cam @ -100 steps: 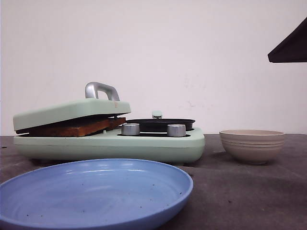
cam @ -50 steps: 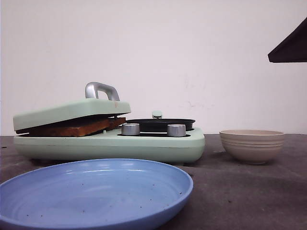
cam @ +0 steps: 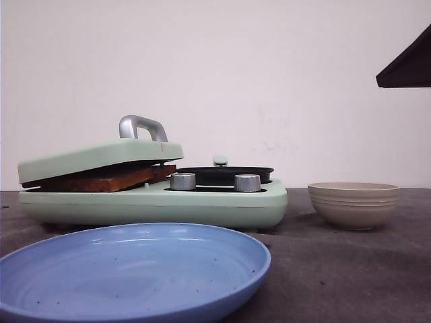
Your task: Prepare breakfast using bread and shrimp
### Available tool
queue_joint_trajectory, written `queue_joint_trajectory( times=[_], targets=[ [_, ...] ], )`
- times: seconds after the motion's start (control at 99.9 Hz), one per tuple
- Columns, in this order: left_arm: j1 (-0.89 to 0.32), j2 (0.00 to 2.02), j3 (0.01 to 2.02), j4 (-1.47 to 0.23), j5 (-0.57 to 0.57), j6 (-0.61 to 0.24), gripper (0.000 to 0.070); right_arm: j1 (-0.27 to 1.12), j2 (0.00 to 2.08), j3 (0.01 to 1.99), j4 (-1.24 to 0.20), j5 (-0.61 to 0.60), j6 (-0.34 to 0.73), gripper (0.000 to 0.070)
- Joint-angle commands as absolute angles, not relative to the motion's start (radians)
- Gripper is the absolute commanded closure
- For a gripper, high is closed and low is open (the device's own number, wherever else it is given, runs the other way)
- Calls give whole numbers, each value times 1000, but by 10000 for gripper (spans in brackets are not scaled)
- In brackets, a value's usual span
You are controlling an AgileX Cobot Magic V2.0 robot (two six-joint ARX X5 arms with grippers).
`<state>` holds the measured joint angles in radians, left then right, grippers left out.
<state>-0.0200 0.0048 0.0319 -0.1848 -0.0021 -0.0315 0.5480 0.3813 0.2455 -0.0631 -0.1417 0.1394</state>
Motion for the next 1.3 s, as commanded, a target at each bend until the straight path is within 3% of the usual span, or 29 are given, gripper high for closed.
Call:
queue_joint_trajectory(
  times=[0.0,0.33,0.39,0.501,0.591,0.681,0.981,1.161,1.292],
  targets=[
    [-20,3,14,-187,0,-15,697,554,383,245,-51,-141,152,695],
    [-20,3,14,-187,0,-15,697,554,382,245,-57,-139,152,695],
    [-20,3,14,-187,0,-15,697,542,357,245,-94,-85,146,695],
    [-20,3,14,-187,0,-15,697,465,268,238,-157,82,92,694],
    [-20,3,14,-187,0,-15,697,373,178,216,-228,111,-10,695],
    [-20,3,14,-187,0,-15,697,275,82,157,-254,121,-42,695],
    [-20,3,14,-188,-4,-15,697,60,4,11,-186,27,-53,695],
    [-20,3,14,-187,-3,-15,697,43,4,11,-186,28,-52,694],
    [-20,3,14,-187,-3,-15,697,45,4,11,-164,-34,-53,695]
  ],
)
